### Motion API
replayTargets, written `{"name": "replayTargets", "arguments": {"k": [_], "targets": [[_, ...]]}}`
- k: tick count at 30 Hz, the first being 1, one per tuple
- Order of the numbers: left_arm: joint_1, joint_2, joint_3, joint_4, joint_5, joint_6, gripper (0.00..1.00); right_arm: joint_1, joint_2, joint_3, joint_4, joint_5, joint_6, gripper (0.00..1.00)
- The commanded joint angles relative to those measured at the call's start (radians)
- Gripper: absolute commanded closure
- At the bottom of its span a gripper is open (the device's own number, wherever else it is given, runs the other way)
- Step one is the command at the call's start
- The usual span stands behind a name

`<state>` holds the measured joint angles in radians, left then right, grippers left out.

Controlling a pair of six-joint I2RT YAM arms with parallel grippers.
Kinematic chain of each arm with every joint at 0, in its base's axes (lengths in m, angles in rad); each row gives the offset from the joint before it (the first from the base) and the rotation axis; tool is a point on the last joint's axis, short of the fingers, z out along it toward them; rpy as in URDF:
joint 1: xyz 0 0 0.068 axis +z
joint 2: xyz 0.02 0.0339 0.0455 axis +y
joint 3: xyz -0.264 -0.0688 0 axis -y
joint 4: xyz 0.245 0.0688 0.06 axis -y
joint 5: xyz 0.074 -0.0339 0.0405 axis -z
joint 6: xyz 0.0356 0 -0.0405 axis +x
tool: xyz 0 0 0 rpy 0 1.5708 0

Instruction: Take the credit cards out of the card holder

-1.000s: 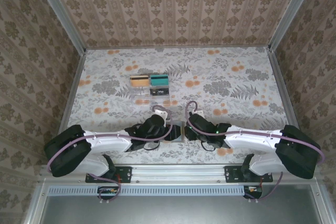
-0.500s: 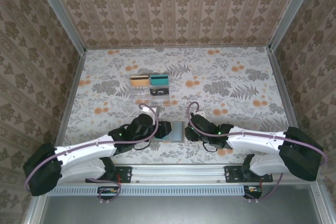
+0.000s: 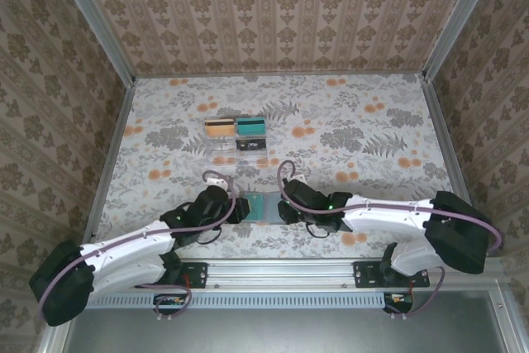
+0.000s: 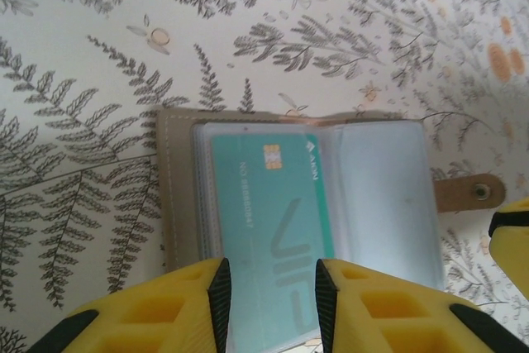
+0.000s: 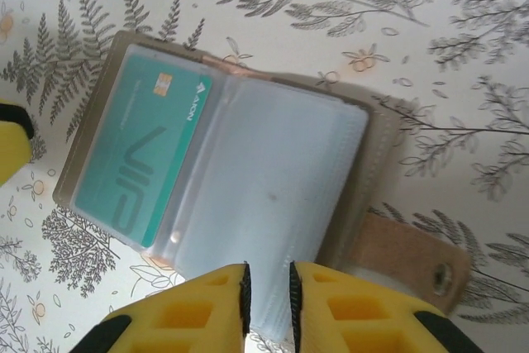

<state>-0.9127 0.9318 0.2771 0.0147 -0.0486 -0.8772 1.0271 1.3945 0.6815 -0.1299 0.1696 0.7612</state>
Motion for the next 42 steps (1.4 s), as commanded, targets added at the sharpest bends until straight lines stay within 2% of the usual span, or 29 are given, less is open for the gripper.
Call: {"name": "replayTargets", "arguments": {"k": [1, 10, 16, 23, 33, 37, 42], "targets": [[0.008, 0.026, -0.022, 0.029, 0.011, -0.006, 0.65, 0.008, 0.071, 0.037, 0.028, -0.038, -0.005, 0.8], [0.006, 0.038, -0.043, 0.06, 0.023, -0.019, 0.65, 0.004, 0.244, 0.1, -0.013, -0.023, -0.003, 0.82], [0.005, 0.042, -0.053, 0.08, 0.028, -0.026, 0.65, 0.004, 0.288, 0.122, -0.017, -0.03, -0.011, 0.82], [0.005, 0.032, -0.056, 0.07, 0.025, -0.029, 0.64, 0.004, 0.267, 0.144, -0.054, -0.009, -0.022, 0.81], [0.023, -0.038, -0.053, -0.008, 0.0, -0.005, 0.64, 0.007, 0.122, 0.136, -0.103, 0.025, -0.039, 0.76], [0.04, -0.017, -0.054, 0.003, 0.01, 0.005, 0.65, 0.011, 0.124, 0.145, -0.069, -0.013, -0.039, 0.76], [0.041, 0.034, -0.052, 0.041, 0.027, 0.009, 0.72, 0.007, 0.168, 0.148, 0.038, -0.104, -0.006, 0.75]]}}
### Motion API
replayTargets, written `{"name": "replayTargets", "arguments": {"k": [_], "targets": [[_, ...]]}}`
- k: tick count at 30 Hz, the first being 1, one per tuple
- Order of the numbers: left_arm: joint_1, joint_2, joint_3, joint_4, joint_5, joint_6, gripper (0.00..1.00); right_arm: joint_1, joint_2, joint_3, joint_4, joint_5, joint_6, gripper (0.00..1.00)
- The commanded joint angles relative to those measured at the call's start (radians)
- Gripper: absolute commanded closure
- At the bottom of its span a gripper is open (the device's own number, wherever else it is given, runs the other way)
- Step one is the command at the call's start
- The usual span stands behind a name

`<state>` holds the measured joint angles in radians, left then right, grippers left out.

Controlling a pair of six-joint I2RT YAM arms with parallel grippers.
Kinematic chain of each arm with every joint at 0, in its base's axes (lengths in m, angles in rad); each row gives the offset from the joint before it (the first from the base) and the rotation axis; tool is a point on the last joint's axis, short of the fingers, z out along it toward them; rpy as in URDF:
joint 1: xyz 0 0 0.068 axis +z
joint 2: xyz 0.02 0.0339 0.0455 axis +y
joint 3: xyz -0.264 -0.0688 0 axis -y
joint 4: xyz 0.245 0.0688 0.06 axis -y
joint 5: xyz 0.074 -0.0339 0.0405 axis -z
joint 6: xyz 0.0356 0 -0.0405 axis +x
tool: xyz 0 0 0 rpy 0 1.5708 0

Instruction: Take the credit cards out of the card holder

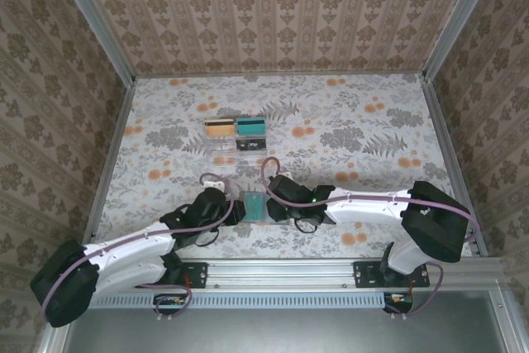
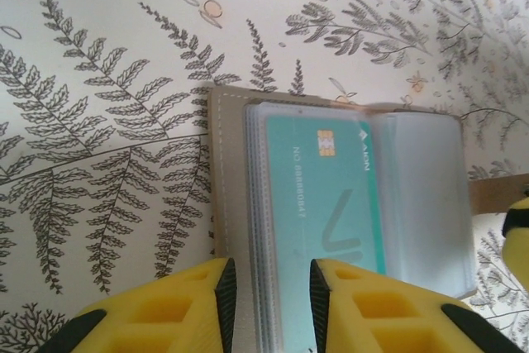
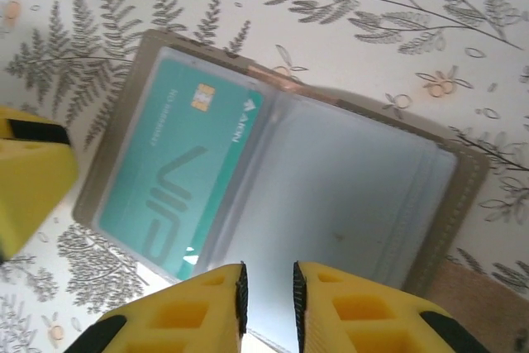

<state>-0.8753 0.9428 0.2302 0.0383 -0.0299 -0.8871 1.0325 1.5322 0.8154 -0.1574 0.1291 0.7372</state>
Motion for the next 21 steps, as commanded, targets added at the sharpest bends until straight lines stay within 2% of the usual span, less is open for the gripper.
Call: {"name": "replayTargets", "arguments": {"k": [1, 6, 21], "targets": [[0.004, 0.032, -0.005, 0.028, 0.013, 0.017, 0.73, -0.002, 0.041, 0.01, 0.092, -0.084, 0.029, 0.74], [0.004, 0.058, -0.003, 0.047, 0.018, 0.016, 0.76, -0.033, 0.088, -0.007, 0.199, -0.166, 0.09, 0.76], [-0.018, 0.149, 0.001, 0.075, 0.0, -0.007, 0.81, -0.088, 0.191, -0.056, 0.32, -0.253, 0.182, 0.8]]}}
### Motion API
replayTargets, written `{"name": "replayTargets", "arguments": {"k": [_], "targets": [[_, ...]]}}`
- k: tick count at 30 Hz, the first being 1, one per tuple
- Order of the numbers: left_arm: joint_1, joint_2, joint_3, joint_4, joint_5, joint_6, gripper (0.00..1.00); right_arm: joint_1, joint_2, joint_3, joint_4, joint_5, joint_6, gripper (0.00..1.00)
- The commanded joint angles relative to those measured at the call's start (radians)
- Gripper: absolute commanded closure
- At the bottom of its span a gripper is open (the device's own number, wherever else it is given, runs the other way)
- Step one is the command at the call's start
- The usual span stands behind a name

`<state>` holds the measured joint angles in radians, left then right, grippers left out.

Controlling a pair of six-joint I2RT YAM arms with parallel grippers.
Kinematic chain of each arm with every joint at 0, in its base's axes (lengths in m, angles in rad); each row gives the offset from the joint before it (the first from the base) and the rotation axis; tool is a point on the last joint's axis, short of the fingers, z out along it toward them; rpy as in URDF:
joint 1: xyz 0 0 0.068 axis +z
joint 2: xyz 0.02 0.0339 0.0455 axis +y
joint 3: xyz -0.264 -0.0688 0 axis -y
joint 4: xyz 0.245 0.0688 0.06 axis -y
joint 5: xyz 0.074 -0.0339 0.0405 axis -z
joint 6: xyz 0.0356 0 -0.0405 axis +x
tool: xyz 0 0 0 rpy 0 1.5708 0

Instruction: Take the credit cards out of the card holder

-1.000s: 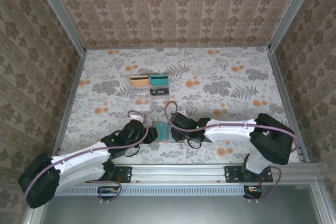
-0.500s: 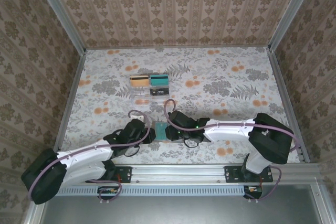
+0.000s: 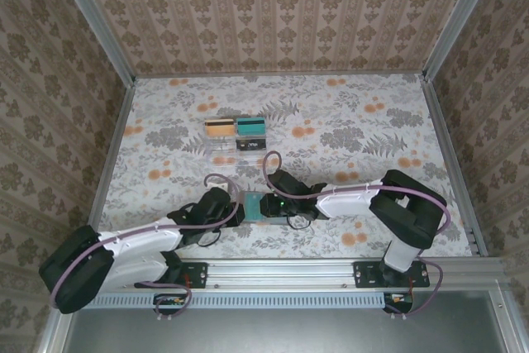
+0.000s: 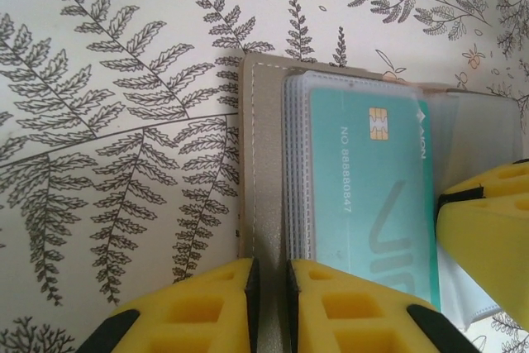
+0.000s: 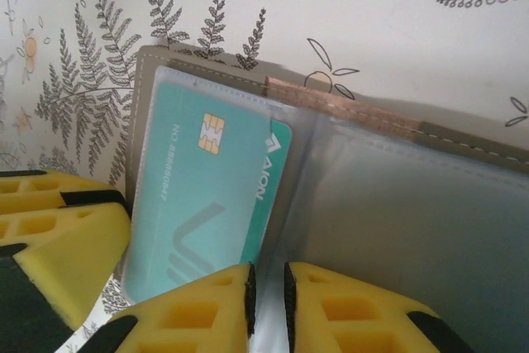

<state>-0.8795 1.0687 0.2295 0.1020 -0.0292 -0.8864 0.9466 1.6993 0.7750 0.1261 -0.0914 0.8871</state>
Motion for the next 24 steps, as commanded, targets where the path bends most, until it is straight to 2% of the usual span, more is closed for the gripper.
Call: {"name": "replayTargets", "arguments": {"k": [1, 10, 15, 19, 24], "targets": [[-0.018, 0.026, 0.002, 0.014, -0.004, -0.009, 0.81, -0.003, 0.025, -0.017, 0.041, -0.036, 0.033, 0.8], [-0.033, 0.029, 0.005, 0.012, -0.018, -0.014, 0.83, -0.008, 0.029, -0.018, 0.064, -0.058, 0.046, 0.82], [-0.038, 0.01, 0.013, -0.022, -0.031, -0.02, 0.83, 0.0, -0.004, 0.003, -0.014, -0.01, 0.03, 0.81], [-0.033, -0.058, 0.032, -0.095, -0.056, 0.003, 0.82, 0.017, -0.042, 0.039, -0.103, 0.037, -0.005, 0.79], [0.005, -0.132, 0.048, -0.134, -0.038, 0.037, 0.82, 0.021, -0.048, 0.052, -0.11, 0.042, -0.007, 0.78]]}}
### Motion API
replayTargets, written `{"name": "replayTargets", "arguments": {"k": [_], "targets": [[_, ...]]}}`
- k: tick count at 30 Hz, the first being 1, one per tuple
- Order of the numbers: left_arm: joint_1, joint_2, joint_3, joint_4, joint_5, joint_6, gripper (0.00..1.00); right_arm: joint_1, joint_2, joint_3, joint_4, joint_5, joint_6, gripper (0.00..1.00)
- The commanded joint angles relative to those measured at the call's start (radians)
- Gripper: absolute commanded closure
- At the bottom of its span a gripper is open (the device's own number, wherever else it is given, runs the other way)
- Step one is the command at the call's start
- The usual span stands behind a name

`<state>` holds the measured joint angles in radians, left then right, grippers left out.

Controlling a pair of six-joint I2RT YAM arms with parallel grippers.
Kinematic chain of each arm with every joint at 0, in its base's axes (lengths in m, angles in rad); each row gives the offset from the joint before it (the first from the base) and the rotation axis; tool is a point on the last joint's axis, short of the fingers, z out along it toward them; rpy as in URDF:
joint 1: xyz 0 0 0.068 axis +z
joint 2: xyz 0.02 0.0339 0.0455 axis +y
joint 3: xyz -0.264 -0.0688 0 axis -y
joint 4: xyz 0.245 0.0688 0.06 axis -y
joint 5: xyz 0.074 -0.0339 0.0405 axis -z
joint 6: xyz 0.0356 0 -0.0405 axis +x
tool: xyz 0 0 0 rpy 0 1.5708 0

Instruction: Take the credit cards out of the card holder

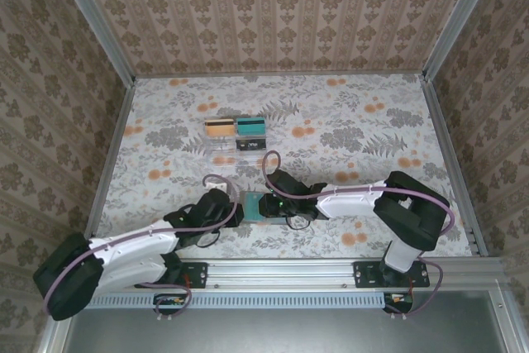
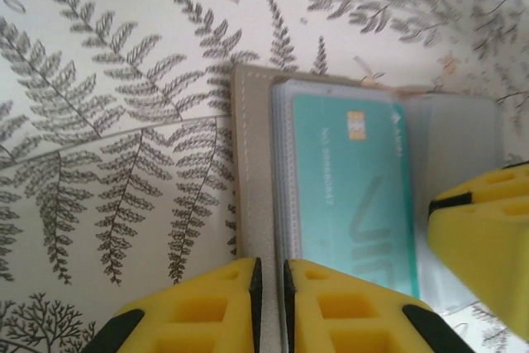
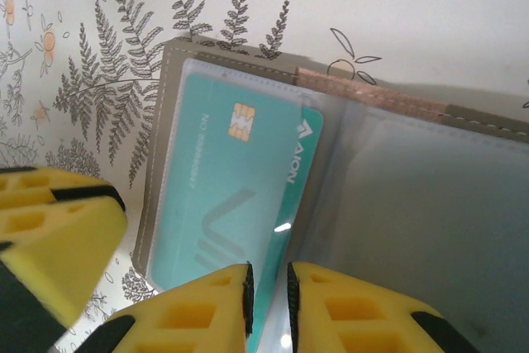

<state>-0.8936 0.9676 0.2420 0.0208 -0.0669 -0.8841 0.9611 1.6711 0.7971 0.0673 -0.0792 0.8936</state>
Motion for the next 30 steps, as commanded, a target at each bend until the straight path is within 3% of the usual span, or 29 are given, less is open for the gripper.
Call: {"name": "replayTargets", "arguments": {"k": [1, 11, 30], "targets": [[0.029, -0.032, 0.037, -0.044, 0.011, 0.044, 0.82, 0.008, -0.015, 0.034, -0.051, 0.03, -0.012, 0.78], [0.048, 0.091, 0.037, 0.115, 0.113, 0.068, 0.85, 0.014, -0.001, 0.036, -0.035, 0.029, 0.001, 0.79], [0.035, 0.172, -0.03, 0.17, 0.09, 0.015, 0.86, 0.014, 0.012, 0.036, -0.029, 0.025, 0.014, 0.79]]}}
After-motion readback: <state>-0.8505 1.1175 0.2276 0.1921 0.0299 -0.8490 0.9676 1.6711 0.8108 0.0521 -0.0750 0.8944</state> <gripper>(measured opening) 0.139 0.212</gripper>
